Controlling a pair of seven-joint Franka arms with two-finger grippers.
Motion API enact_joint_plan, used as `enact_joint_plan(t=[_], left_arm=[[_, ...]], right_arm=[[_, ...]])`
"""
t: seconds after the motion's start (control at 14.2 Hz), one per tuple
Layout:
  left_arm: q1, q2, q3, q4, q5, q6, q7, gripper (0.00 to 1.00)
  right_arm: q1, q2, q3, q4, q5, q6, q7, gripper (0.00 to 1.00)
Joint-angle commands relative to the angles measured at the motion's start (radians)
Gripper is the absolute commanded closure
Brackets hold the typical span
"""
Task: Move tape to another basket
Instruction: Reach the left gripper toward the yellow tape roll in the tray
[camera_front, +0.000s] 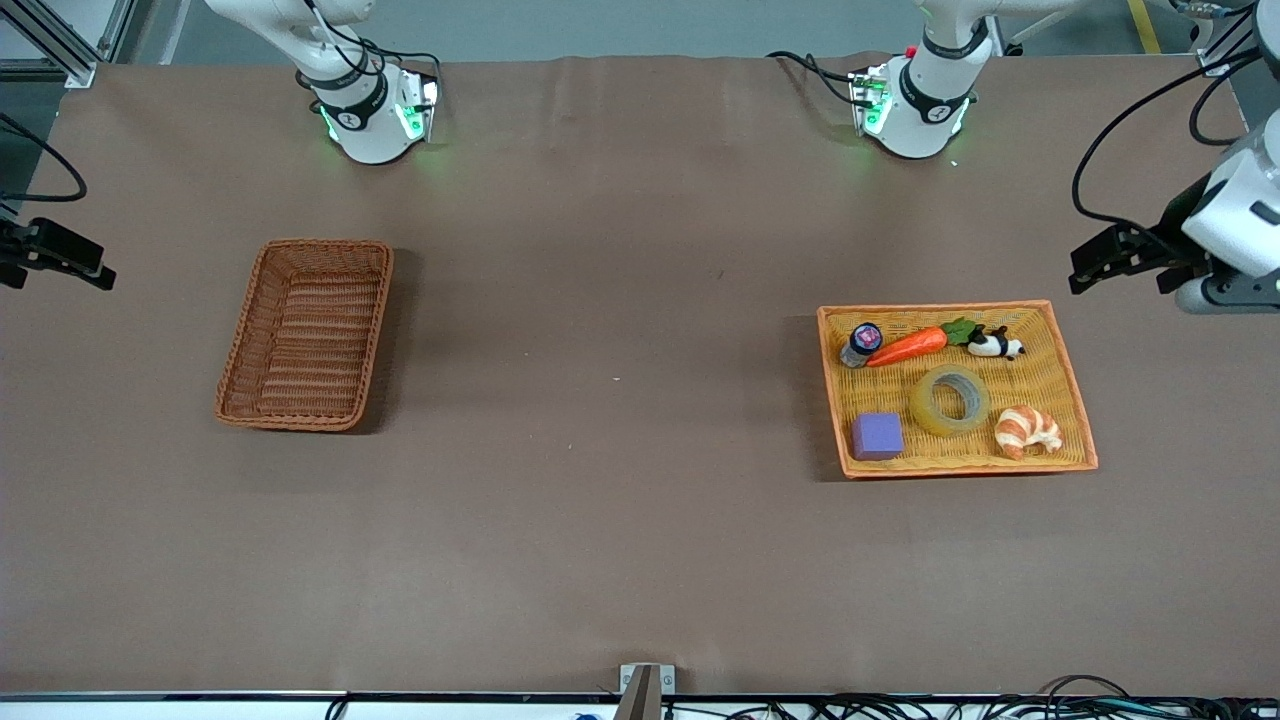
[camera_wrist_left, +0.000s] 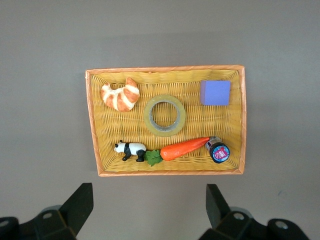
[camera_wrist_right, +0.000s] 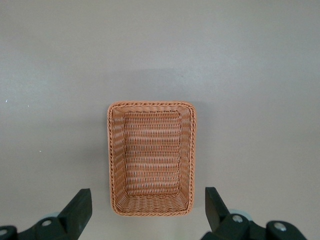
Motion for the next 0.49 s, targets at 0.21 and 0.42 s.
enact_joint_plan(t=[0.21,0.42], left_arm=[[0.036,0.14,0.006,-0.094,0.016,0.178,-0.007,0.01],[0.048,0.183,0.006,-0.221,0.016,0.356,0.001,0.0]], right_arm=[[-0.003,-0.015,0.003,-0.012,0.01,0.001,0.013,0.0],[-0.001,-0.015,0.001,-0.012,0.013,0.001,0.015,0.0]])
